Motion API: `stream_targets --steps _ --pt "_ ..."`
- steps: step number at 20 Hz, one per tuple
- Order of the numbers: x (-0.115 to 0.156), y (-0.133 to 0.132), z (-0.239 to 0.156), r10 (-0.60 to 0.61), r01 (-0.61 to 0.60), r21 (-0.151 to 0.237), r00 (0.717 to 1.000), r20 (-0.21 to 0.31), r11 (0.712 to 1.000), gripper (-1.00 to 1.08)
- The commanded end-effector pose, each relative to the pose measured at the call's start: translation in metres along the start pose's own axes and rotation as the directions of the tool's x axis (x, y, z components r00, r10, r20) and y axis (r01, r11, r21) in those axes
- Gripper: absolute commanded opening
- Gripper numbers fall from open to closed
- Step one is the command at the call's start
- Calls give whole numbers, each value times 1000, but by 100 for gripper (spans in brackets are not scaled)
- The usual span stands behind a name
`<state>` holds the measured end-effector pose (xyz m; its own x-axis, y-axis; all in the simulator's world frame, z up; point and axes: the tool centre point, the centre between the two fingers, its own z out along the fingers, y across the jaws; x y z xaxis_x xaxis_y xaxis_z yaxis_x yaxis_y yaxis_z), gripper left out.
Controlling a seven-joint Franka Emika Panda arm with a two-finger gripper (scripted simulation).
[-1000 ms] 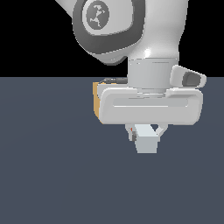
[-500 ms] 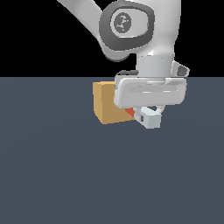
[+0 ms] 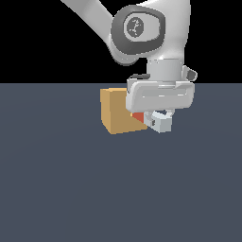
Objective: Insert the peg into the horizontal hole in a box.
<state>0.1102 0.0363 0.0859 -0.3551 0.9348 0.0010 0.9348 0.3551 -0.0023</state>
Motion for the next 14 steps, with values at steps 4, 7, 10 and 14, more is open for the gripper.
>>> stream_targets --steps 4,7,10,14 --pt "-1 1 -3 -5 5 -4 1000 2 1000 -100" --pt "-1 1 -3 -5 5 -4 1000 2 1000 -100" --pt "0 0 -2 -4 4 -1 1000 1 1000 -100" --pt "11 -1 -2 -4 4 -1 1000 1 1000 -100"
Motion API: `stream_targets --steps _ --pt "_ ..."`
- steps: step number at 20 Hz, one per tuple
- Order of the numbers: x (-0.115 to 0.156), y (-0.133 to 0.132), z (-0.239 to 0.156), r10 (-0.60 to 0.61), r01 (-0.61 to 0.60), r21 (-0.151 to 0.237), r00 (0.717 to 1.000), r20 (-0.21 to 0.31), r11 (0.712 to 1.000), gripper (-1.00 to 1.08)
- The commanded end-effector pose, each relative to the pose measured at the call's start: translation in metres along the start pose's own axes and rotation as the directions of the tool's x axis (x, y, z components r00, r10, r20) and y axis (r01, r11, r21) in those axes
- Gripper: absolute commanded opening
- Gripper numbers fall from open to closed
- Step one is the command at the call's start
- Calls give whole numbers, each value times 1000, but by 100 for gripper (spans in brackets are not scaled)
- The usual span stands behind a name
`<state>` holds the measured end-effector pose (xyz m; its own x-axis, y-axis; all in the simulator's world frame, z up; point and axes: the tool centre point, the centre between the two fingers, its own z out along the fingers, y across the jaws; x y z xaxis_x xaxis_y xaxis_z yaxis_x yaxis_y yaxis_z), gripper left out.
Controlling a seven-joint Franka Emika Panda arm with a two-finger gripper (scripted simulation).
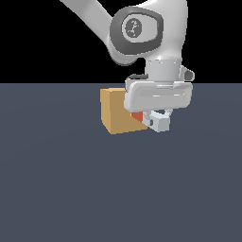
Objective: Insert the peg into the horizontal hole in a box.
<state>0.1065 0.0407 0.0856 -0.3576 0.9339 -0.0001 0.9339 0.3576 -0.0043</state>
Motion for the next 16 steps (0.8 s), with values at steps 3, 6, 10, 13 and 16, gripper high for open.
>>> stream_targets --steps 3,6,10,13,16 --pt "23 1 -2 -2 2 -4 1000 1 1000 -100" --pt "47 1 -3 -2 2 -4 1000 1 1000 -100" --pt "72 0 -3 -2 2 -6 1000 1 1000 -100" --pt "83 1 -3 -2 2 -6 1000 1 1000 -100" --pt "86 2 -3 -2 2 -6 1000 1 1000 -100"
